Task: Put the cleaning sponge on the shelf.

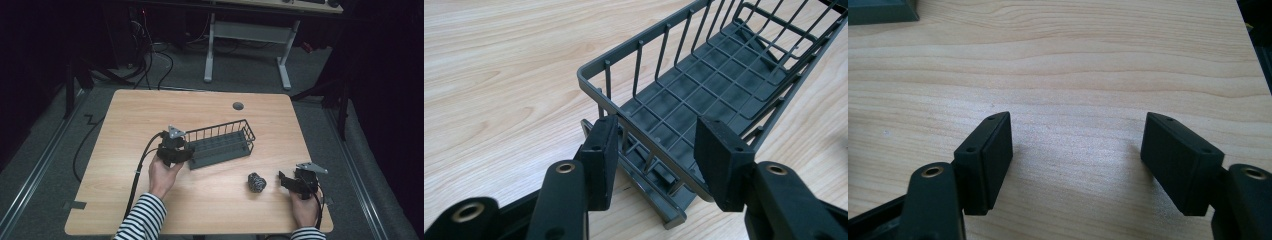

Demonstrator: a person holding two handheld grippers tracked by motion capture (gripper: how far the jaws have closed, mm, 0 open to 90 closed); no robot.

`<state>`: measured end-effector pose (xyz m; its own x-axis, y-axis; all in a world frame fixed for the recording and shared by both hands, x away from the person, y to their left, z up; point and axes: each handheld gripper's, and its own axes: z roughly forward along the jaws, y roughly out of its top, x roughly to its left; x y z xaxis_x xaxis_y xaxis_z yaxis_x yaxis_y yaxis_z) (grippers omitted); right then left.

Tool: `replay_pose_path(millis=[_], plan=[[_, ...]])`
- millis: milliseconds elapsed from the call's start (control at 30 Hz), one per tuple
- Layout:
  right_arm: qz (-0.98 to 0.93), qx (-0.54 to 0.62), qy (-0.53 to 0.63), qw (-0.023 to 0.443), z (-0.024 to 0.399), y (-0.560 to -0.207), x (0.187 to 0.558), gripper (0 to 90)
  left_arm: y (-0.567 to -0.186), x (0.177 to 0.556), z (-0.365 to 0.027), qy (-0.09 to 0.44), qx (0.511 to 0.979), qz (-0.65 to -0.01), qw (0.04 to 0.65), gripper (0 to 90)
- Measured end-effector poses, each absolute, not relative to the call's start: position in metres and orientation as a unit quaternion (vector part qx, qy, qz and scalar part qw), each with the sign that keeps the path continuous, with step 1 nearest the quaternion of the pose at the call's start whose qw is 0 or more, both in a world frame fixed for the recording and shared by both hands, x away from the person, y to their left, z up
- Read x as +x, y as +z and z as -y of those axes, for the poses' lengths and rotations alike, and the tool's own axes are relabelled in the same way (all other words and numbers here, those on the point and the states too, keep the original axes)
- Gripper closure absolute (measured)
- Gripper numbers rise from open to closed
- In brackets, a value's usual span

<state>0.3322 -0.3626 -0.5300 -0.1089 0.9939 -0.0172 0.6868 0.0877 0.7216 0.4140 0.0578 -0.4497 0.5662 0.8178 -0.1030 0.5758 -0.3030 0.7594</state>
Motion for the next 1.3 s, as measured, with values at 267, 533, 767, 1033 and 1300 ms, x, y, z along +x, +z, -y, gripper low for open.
replay_pose_path(millis=[267, 533, 767, 1033, 1300], plan=[[-0.687, 0.612, 0.286, 0.268, 0.362, -0.530, 0.332, 29.0, -0.450, 0.415, -0.049, 0.151, 0.795, -0.435, 0.394, 48.8], [-0.687, 0.612, 0.286, 0.268, 0.362, -0.530, 0.332, 29.0, -0.441, 0.413, -0.063, 0.156, 0.784, -0.442, 0.408, 33.3], [-0.687, 0.612, 0.286, 0.268, 0.362, -0.530, 0.332, 29.0, -0.436, 0.409, -0.089, 0.165, 0.777, -0.446, 0.413, 31.1], [-0.687, 0.612, 0.286, 0.268, 0.362, -0.530, 0.332, 29.0, -0.446, 0.401, -0.124, 0.182, 0.770, -0.462, 0.401, 30.7], [-0.686, 0.613, 0.286, 0.268, 0.362, -0.530, 0.332, 29.0, -0.466, 0.390, -0.164, 0.179, 0.751, -0.501, 0.392, 28.9]])
